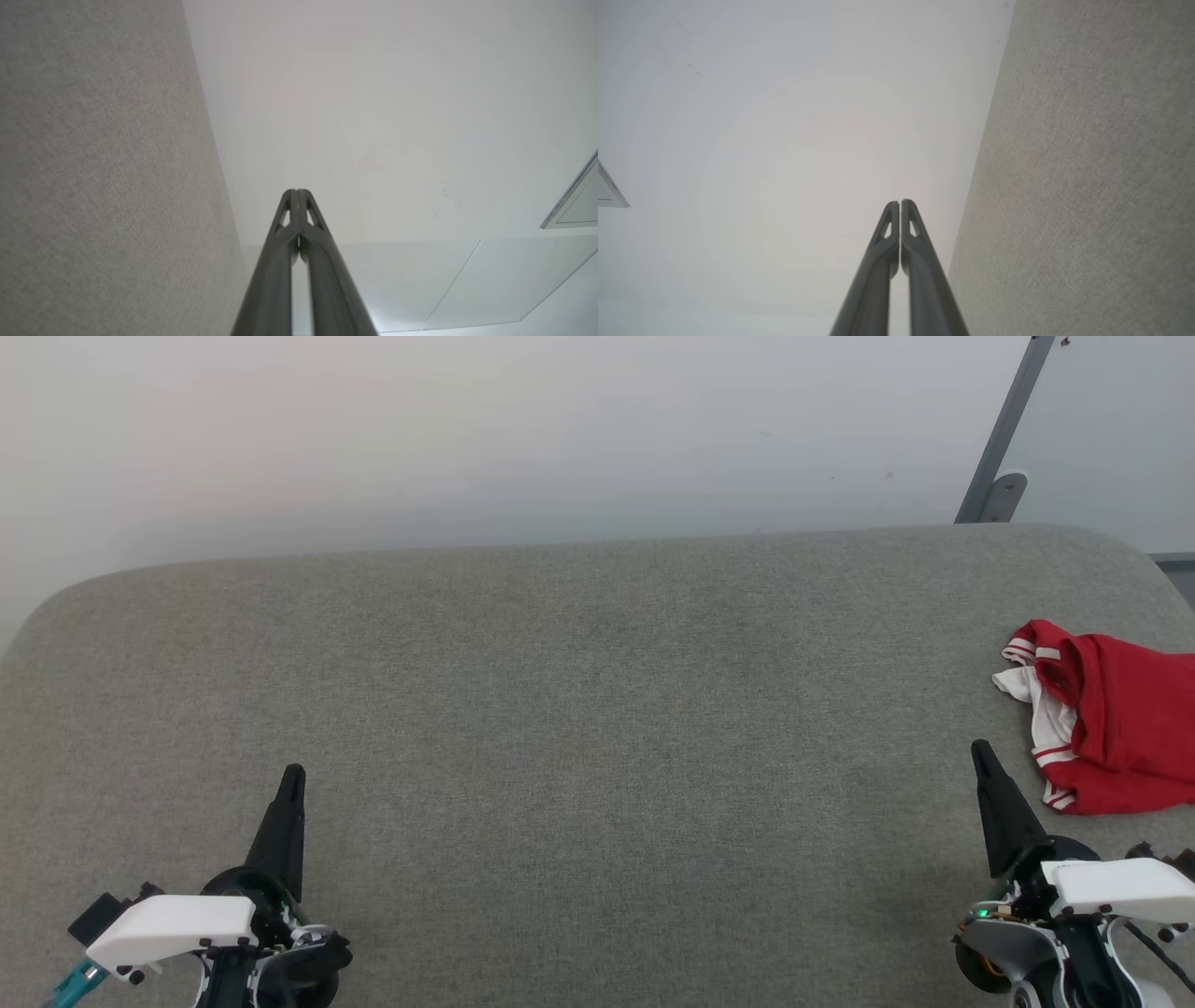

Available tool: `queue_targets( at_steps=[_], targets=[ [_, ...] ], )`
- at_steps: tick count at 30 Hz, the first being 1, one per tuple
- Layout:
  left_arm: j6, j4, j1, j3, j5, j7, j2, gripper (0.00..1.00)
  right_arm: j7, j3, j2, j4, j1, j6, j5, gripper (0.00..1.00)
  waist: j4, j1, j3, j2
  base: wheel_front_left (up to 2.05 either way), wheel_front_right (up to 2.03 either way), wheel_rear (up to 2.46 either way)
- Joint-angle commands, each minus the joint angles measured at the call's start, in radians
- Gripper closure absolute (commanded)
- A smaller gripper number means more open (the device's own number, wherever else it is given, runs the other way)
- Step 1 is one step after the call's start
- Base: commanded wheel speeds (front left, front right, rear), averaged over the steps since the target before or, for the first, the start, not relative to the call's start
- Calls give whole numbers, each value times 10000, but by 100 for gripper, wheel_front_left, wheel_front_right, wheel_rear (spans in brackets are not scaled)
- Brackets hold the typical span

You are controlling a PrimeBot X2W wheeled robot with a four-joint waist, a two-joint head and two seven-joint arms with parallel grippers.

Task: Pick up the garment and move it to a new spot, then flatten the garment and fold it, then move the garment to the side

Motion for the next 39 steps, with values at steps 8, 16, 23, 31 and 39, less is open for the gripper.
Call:
queue_targets(
  at_steps=[8, 16, 23, 31, 39],
  targets=[
    [-53, -1, -117, 40, -4, 51, -15, 100, 27, -9, 15, 20, -43, 0, 37, 100, 0, 0, 0, -1, 0, 0, 0],
    [-53, -1, -118, 43, 1, 55, -18, 100, 26, -8, 15, 20, -43, 0, 38, 100, 0, 0, 0, -1, 0, 0, 0],
    [-53, 0, -118, 45, 6, 58, -18, 100, 25, -10, 15, 20, -43, 0, 38, 100, 0, 0, 0, -1, 0, 0, 0],
    [-53, 0, -119, 49, 11, 44, -21, 100, 25, -8, 15, 20, -43, 0, 39, 100, 0, 0, 0, -1, 0, 0, 0],
    [-53, 0, -120, 52, 15, 48, -22, 100, 24, -8, 15, 18, -43, 2, 39, 100, 0, 0, 0, -1, 0, 0, 0]
  ],
)
